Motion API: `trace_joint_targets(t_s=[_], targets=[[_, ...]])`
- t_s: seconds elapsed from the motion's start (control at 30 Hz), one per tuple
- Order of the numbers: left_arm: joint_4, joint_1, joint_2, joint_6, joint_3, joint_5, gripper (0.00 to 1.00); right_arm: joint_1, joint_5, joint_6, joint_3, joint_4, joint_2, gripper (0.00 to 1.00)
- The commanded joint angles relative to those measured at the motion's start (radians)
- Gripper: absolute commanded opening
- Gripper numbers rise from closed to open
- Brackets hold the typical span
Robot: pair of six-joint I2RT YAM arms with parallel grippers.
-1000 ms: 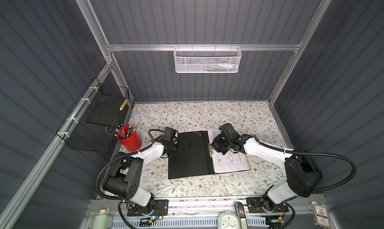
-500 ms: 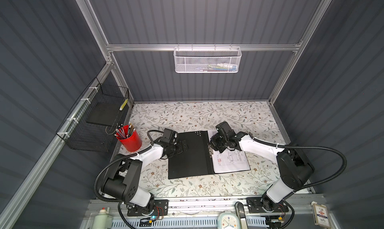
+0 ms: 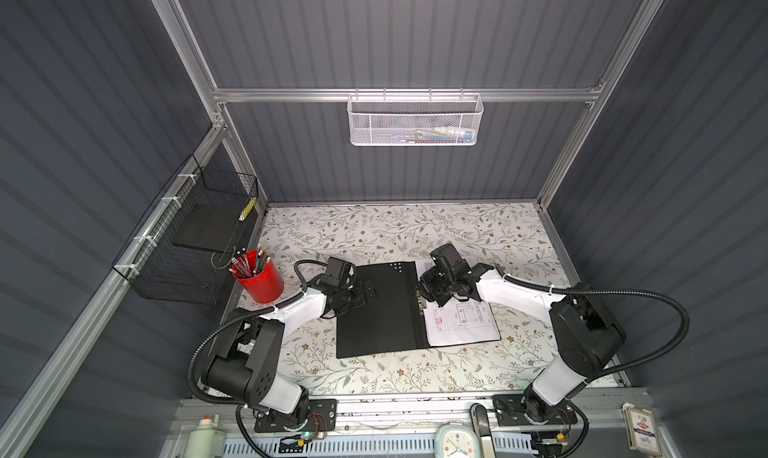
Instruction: Put the files into the folder
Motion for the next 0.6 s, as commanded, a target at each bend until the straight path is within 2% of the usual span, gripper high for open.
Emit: trace_joint_targets(t_s=[0.0,0.57], targets=[[-0.043,-0.005,0.007,-0.018,-0.023,-0.007,1.0,0.0,-0.004,0.01,-0.011,0.011,0.008,0.16],[-0.04,-0.005,0.009,-0.018,-0.02,-0.006,1.0,-0.009,-0.022,0.019,-0.043,0.039,0.005,0.18]])
